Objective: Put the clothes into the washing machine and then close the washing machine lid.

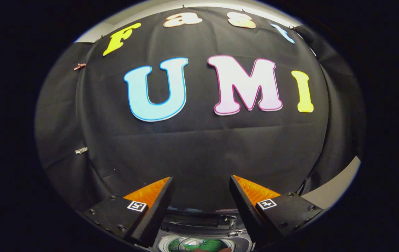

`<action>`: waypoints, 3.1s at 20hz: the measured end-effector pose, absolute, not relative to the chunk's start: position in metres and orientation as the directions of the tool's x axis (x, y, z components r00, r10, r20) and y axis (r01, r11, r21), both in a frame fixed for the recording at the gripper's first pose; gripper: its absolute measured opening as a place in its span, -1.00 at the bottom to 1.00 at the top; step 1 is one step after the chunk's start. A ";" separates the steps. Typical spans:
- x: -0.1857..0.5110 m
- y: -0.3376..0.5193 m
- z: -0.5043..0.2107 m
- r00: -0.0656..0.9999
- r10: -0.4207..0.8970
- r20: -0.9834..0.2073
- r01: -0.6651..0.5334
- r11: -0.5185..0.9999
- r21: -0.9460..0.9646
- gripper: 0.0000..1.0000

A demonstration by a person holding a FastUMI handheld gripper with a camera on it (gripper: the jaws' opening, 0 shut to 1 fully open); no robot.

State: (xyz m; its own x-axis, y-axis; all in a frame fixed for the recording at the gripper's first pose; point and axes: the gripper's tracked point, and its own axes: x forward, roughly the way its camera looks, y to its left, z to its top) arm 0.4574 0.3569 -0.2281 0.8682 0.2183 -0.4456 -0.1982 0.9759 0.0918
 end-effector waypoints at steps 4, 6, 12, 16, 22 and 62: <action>0.458 0.357 -0.272 0.811 0.204 -0.549 -0.186 0.978 0.089 0.97; 0.457 0.354 -0.283 0.790 0.203 -0.578 -0.206 0.977 0.061 0.97; 0.447 0.354 -0.291 0.776 0.213 -0.594 -0.214 0.974 0.069 1.00; 0.435 0.354 -0.288 0.771 0.221 -0.597 -0.223 0.972 0.072 1.00; 0.408 0.352 -0.283 0.761 0.246 -0.600 -0.245 0.966 0.085 1.00; 0.195 0.362 -0.287 0.776 0.461 -0.431 -0.498 0.867 0.031 0.98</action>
State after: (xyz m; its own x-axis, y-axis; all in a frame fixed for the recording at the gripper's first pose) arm 0.1953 0.3616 -0.2866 0.7760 0.4607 -0.4308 -0.4975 0.8669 0.0309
